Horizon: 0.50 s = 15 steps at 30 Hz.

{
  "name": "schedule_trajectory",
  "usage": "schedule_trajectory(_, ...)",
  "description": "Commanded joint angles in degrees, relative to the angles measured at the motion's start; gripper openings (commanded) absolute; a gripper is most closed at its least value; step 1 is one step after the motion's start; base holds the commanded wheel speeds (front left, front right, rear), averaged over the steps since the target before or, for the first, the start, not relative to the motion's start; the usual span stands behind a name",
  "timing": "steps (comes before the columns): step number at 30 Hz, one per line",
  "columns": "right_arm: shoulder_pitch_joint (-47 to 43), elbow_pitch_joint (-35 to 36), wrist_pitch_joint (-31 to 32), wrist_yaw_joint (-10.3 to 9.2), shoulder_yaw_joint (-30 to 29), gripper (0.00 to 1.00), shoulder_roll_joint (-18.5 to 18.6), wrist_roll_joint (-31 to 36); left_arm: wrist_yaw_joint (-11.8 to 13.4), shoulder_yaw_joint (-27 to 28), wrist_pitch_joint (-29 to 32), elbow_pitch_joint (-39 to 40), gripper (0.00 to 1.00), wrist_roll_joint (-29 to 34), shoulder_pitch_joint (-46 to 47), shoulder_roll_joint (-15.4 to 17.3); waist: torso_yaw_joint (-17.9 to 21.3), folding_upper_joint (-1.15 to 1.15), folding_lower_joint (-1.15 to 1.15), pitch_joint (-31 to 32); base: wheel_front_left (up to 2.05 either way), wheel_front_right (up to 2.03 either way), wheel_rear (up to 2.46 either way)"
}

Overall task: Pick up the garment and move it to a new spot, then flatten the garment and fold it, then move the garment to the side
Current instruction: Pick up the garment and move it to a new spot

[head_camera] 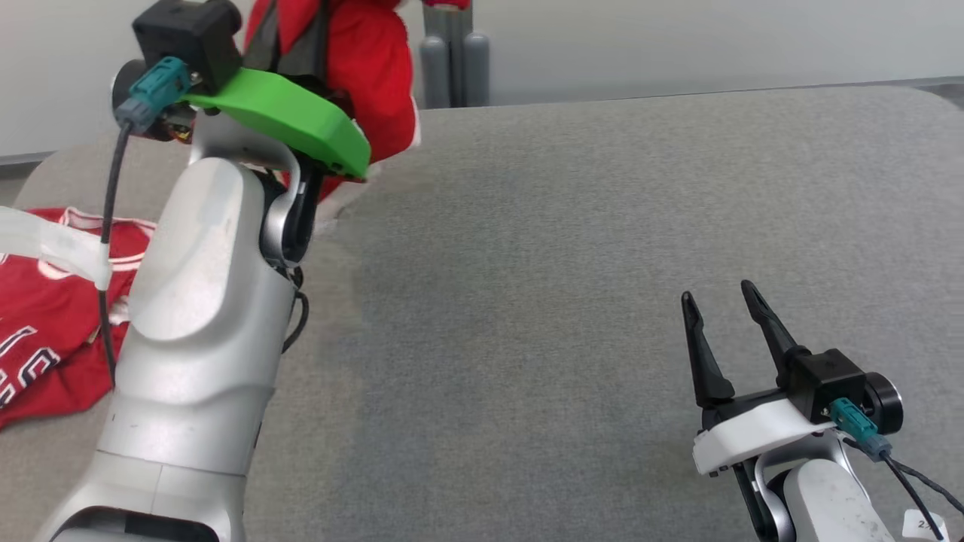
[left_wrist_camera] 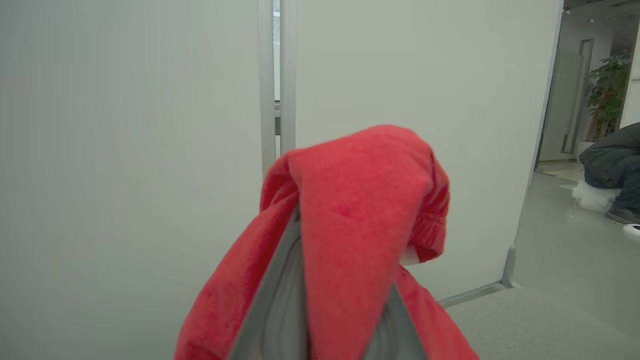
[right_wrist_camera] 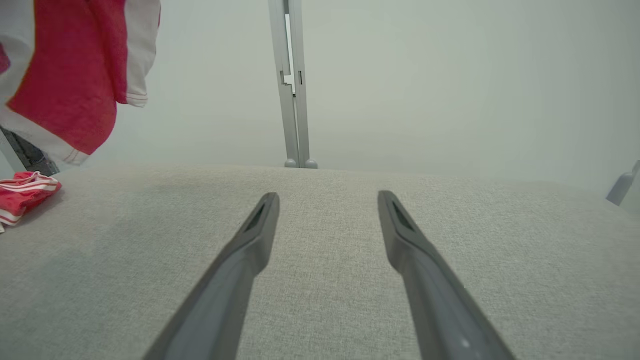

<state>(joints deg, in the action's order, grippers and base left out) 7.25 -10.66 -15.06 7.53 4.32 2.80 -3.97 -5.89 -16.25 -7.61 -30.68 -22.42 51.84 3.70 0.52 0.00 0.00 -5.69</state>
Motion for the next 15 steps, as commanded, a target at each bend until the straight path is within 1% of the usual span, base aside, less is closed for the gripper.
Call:
schedule_trajectory(1, -0.21, 0.13, -0.18, -0.08, 0.20, 1.00, 0.17, -0.62, -0.28, -1.17, 0.38, 1.09, 0.00, -1.45, -1.28, -0.33, 8.06, 0.00, 0.00, 1.39, 0.00, 0.00, 0.00)
schedule_trajectory(4, 0.26, 0.22, -0.18, -0.08, 0.45, 1.00, 0.16, -0.74, -0.63, -4.39, 0.86, 3.46, 0.00, -4.18, -1.77, -0.69, 11.92, 0.00, 0.00, 0.75, 0.00, 0.00, 0.00)
schedule_trajectory(5, 0.50, 0.22, -0.18, -0.08, 0.63, 1.00, 0.14, -0.83, -0.57, -5.95, 0.86, 4.38, 0.00, -6.27, -2.10, -0.74, 13.45, 0.00, 0.00, 0.46, 0.00, 0.00, 0.00)
schedule_trajectory(6, 0.71, 0.25, -0.18, -0.08, 0.74, 1.00, 0.15, -0.88, -0.19, -7.43, 0.62, 5.08, 0.00, -6.70, -2.09, -0.76, 14.62, 0.00, 0.00, 0.17, 0.00, 0.00, 0.00)
schedule_trajectory(9, 1.04, 0.56, -0.18, -0.08, 0.31, 1.00, 0.14, -1.14, 1.30, -12.04, -0.52, 6.85, 0.00, -10.79, -1.85, -0.71, 17.80, 0.00, 0.00, -0.99, 0.00, 0.00, 0.00)
schedule_trajectory(12, 1.01, 0.93, -0.18, -0.08, -0.33, 1.00, 0.12, -1.19, 2.49, -15.79, -2.25, 7.43, 0.00, -14.16, -1.37, -0.64, 19.46, 0.00, 0.00, -2.07, 0.00, 0.00, 0.00)
schedule_trajectory(13, 1.02, 1.03, -0.18, -0.08, -0.65, 1.00, 0.12, -1.33, 2.71, -17.04, -2.72, 7.26, 0.00, -16.09, -1.37, -0.64, 19.79, 0.00, 0.00, -2.48, 0.00, 0.00, 0.00)
schedule_trajectory(15, 1.28, 1.35, -0.18, -0.08, -0.86, 1.00, 0.10, -1.60, 3.19, -18.88, -3.60, 6.46, 0.00, -17.97, -1.42, -0.63, 20.10, 0.00, 0.00, -3.31, 0.00, 0.00, 0.00)
